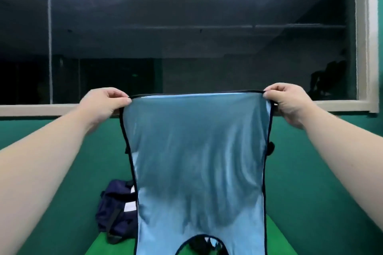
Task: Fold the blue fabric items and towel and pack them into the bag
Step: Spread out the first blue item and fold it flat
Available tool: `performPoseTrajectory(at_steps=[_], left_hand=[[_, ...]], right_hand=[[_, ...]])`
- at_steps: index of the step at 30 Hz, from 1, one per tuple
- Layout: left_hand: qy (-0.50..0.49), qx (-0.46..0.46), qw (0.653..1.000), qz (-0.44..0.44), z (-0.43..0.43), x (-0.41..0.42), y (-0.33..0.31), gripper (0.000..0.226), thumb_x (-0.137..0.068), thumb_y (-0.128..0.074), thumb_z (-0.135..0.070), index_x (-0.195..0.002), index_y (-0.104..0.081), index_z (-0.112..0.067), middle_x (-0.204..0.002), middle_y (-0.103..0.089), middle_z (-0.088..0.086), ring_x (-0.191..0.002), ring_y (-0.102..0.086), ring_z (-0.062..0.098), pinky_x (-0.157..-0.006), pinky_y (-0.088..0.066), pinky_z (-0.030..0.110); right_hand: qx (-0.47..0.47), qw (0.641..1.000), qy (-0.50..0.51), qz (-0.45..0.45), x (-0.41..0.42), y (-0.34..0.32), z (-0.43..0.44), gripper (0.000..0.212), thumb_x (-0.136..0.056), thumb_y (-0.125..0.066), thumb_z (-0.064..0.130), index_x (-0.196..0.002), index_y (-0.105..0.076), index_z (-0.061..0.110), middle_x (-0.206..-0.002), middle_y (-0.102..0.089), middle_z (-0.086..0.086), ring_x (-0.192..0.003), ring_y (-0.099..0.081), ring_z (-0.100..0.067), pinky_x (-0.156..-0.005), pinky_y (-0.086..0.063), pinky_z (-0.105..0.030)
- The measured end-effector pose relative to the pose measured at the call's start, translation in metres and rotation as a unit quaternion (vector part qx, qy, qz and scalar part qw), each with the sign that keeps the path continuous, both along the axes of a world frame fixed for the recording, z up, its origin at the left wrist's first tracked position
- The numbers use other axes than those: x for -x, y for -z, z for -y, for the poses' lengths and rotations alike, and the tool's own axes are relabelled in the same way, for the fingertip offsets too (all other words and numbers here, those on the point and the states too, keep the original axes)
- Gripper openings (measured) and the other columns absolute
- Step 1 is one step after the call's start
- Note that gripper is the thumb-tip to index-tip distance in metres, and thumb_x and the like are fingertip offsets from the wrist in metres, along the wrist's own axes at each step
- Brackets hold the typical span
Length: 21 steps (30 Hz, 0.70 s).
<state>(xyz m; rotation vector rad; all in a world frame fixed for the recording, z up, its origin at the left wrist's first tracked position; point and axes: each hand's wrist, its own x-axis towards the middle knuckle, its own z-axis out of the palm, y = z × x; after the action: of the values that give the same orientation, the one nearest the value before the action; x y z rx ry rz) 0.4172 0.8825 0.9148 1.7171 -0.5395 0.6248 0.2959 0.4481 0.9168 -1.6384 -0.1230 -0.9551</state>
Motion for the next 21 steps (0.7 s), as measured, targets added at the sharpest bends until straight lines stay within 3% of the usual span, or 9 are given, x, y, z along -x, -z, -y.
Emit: performPoseTrajectory(at_steps=[3,7,11,15,21], left_hand=[[0.014,-0.018,1.000,0.019,-0.021,0.036,-0.001,0.014,-0.083,-0.077,-0.011,-0.074,-0.075,-0.021,-0.075,-0.072,-0.005,-0.074,-0.065,0.013,-0.079,-0.052,0.025],[0.038,-0.043,0.998,-0.004,-0.034,0.082,0.049,0.013,-0.086,-0.071,-0.001,-0.078,-0.068,-0.012,-0.072,-0.068,-0.005,-0.068,-0.064,0.006,-0.067,-0.054,0.014],[0.054,-0.100,0.991,-0.069,-0.042,0.119,0.132,0.011,-0.084,-0.072,0.000,-0.078,-0.068,-0.008,-0.069,-0.068,-0.006,-0.063,-0.062,0.002,-0.065,-0.050,0.011],[0.088,-0.142,0.975,-0.145,-0.051,0.151,0.212,0.010,-0.081,-0.076,-0.003,-0.077,-0.071,-0.011,-0.075,-0.067,0.001,-0.073,-0.058,0.014,-0.080,-0.046,0.029],[0.113,-0.214,0.941,-0.235,-0.060,0.175,0.301,0.009,-0.080,-0.078,-0.003,-0.075,-0.073,-0.010,-0.072,-0.068,0.004,-0.068,-0.059,0.013,-0.063,-0.046,0.014]], right_hand=[[-0.008,0.998,-0.038,0.041,0.035,-0.006,-0.012,0.021,-0.089,-0.063,-0.003,-0.077,-0.065,0.014,-0.065,-0.064,0.000,-0.057,-0.057,-0.013,-0.056,-0.051,-0.025],[-0.017,0.996,-0.087,0.024,0.082,0.045,-0.021,0.023,-0.090,-0.057,-0.007,-0.078,-0.061,0.011,-0.063,-0.062,0.003,-0.055,-0.057,-0.009,-0.053,-0.050,-0.021],[-0.011,0.992,-0.110,-0.063,0.128,0.135,-0.024,0.025,-0.087,-0.051,-0.017,-0.078,-0.058,0.005,-0.061,-0.063,0.003,-0.055,-0.059,-0.007,-0.056,-0.052,-0.018],[-0.023,0.982,-0.099,-0.160,0.162,0.227,-0.023,0.026,-0.083,-0.051,-0.022,-0.077,-0.059,0.001,-0.062,-0.064,0.000,-0.057,-0.060,-0.011,-0.057,-0.053,-0.018],[-0.039,0.961,-0.079,-0.263,0.185,0.316,-0.023,0.023,-0.081,-0.054,-0.022,-0.075,-0.061,-0.002,-0.061,-0.059,-0.004,-0.059,-0.052,-0.018,-0.049,-0.046,-0.015]])
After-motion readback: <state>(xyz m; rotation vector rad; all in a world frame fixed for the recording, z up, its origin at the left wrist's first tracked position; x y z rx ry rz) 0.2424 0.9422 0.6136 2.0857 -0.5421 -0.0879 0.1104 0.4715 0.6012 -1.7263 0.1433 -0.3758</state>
